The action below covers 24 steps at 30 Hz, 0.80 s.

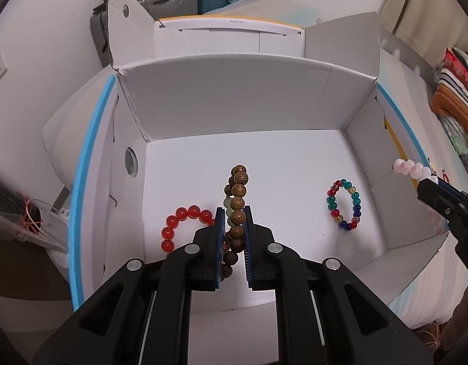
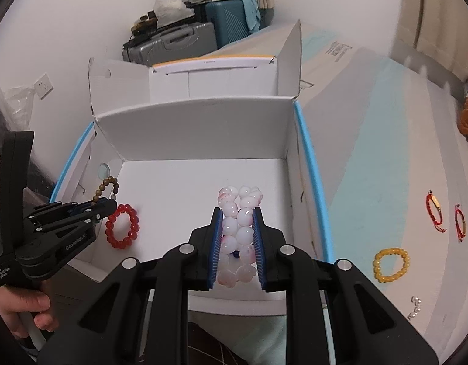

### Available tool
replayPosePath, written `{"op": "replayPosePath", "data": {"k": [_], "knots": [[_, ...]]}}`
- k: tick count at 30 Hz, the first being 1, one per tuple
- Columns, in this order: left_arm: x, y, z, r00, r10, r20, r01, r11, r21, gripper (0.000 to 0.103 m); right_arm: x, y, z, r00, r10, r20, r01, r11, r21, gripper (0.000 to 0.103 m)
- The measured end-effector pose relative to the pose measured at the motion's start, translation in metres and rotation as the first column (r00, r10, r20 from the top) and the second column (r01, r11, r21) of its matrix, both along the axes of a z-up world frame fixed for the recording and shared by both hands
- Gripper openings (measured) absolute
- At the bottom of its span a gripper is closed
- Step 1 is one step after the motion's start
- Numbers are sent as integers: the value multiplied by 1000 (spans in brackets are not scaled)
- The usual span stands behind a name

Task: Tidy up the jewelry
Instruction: 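Open both tools to release the bracelets into the box, then withdraw both tools from the box back over the bed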

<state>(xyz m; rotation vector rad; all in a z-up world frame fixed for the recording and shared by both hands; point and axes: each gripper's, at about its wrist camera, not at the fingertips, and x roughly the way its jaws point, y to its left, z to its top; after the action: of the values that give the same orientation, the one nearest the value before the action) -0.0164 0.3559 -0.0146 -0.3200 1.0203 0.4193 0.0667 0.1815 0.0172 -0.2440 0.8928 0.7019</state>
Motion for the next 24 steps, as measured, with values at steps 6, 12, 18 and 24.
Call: {"op": "replayPosePath", "data": {"k": [6,12,18,24], "knots": [[1,6,-5,1000,4,-10,-5,1000,-5,11,3,10,-13,1000,-1,-24,0,1000,-30,23],[-2,11,-5,999,33,-13,-33,999,-9,38,3,12,-17,999,-9,-33,8,999,-31,47],[-3,3,13,999,34,33,-36,998,57,71,-1,6,-5,1000,-12,-9,12,1000,-2,68],[-3,-8,27,998,21,65,-27,996,85,85,-4,-7,13,999,-32,33,31,999,22,82]]}}
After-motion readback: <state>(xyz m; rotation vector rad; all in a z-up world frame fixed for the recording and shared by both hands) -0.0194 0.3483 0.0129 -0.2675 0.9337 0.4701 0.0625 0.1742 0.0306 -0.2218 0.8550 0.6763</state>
